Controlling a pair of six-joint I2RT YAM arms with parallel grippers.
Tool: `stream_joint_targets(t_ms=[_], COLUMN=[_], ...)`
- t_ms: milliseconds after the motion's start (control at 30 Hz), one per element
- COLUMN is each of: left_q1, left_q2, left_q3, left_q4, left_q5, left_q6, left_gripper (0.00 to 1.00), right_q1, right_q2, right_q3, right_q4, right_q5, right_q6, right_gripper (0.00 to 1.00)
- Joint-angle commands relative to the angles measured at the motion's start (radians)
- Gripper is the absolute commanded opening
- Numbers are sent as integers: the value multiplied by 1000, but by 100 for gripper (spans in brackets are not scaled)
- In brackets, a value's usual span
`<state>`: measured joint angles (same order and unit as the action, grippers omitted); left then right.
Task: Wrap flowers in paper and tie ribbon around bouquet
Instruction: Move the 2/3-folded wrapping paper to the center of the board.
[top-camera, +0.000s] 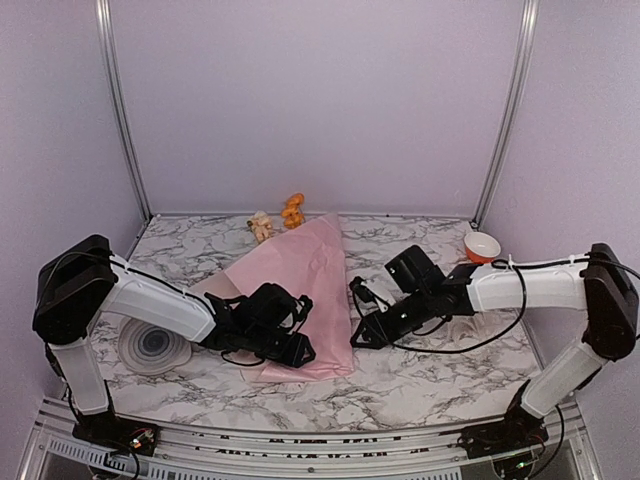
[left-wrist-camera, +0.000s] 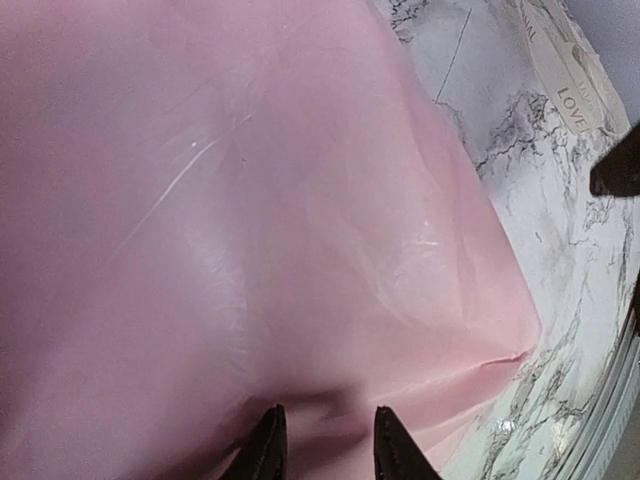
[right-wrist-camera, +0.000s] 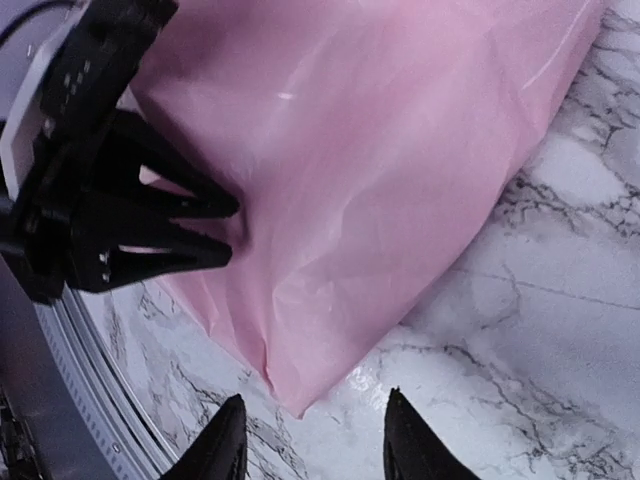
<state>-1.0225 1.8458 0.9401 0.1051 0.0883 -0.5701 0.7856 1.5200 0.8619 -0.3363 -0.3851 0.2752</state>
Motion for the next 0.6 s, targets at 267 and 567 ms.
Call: stream_joint_targets(t_ms=[267,567], left_q1=[-6,-7], left_q2=[12,40], left_q3=[-73,-36], left_q4=[-147,-115], left_q5=[-54,-68], left_q6=[-13,-9], left_gripper=[30,31], right_q1=[-137,-39], right_q2=[155,349], right_q3=[227,154], right_q4=[152,333], right_q5=[-148,-359], right_q6=[-11,37], right_gripper=[33,3])
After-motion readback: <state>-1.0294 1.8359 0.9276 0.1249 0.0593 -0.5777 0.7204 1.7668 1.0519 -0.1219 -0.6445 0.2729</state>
